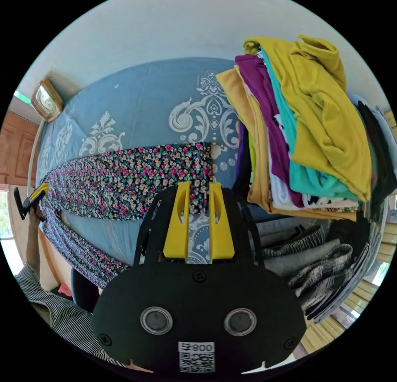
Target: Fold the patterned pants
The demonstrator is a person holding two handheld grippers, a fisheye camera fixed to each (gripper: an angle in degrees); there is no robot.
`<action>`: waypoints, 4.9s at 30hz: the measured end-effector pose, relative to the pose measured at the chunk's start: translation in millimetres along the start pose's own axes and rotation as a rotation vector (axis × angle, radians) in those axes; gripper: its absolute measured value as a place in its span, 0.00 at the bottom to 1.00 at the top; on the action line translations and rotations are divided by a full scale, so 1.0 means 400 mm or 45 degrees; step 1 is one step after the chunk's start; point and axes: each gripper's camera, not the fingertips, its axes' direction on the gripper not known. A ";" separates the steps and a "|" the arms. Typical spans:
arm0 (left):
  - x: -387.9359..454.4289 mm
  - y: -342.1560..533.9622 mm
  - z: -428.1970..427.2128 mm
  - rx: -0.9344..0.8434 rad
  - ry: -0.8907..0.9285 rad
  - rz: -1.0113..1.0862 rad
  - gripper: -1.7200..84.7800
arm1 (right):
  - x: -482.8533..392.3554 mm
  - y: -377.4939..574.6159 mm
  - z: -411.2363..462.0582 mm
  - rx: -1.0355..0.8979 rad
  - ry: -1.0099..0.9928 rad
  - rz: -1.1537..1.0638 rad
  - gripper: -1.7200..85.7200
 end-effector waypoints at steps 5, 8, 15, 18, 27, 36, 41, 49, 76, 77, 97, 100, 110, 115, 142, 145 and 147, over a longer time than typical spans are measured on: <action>-0.076 -0.079 0.054 -0.048 -0.089 -0.151 0.09 | -0.052 -0.115 0.074 -0.025 0.143 -0.029 0.11; -0.079 -0.105 0.110 -0.168 -0.179 -0.148 0.06 | -0.051 -0.155 0.124 -0.090 0.103 0.023 0.11; -0.049 -0.140 0.072 0.001 -0.241 -0.099 0.03 | -0.079 -0.169 0.093 -0.023 0.195 -0.048 0.04; -0.051 -0.145 0.062 0.022 -0.146 -0.103 0.04 | -0.080 -0.192 0.079 -0.018 0.183 -0.043 0.03; -0.054 -0.102 0.129 -0.157 -0.243 -0.011 0.04 | -0.059 -0.203 0.099 -0.043 0.128 0.001 0.03; -0.094 -0.124 0.144 -0.120 -0.286 -0.111 0.04 | -0.030 -0.222 0.117 -0.088 0.077 0.036 0.05; -0.086 -0.030 0.056 0.092 -0.128 -0.115 0.05 | 0.011 -0.192 0.083 0.027 0.040 0.136 0.09; 0.050 0.166 0.099 -0.104 0.163 0.103 0.05 | -0.113 -0.040 0.090 0.074 -0.156 -0.200 0.09; -0.089 0.344 0.036 -0.028 0.320 -0.030 0.05 | -0.042 -0.049 0.214 -0.040 -0.244 -0.106 0.02; -0.076 0.338 0.033 -0.007 0.294 0.000 0.07 | -0.041 -0.048 0.217 -0.035 -0.254 -0.095 0.02; -0.062 0.382 -0.008 -0.146 0.181 0.124 0.03 | -0.042 -0.020 0.245 0.004 -0.365 0.013 0.02; -0.063 0.376 -0.023 -0.084 0.215 0.112 0.03 | -0.033 0.002 0.212 0.075 -0.324 0.051 0.02; -0.107 0.410 -0.054 -0.041 0.278 -0.041 0.04 | -0.075 -0.005 0.254 0.041 -0.095 0.082 0.02; -0.128 0.421 -0.048 -0.093 0.323 -0.136 0.05 | -0.083 -0.012 0.298 -0.058 -0.043 0.115 0.02; -0.431 0.212 -0.282 -0.202 -0.370 -0.258 0.10 | -0.723 -0.121 0.321 0.031 -0.441 -0.852 0.08; -0.422 0.176 -0.267 -0.309 -0.430 -0.186 0.11 | -0.836 -0.150 0.331 0.037 -0.463 -0.966 0.09; -0.414 0.161 -0.263 -0.347 -0.442 -0.150 0.11 | -0.906 -0.165 0.342 0.032 -0.454 -1.030 0.10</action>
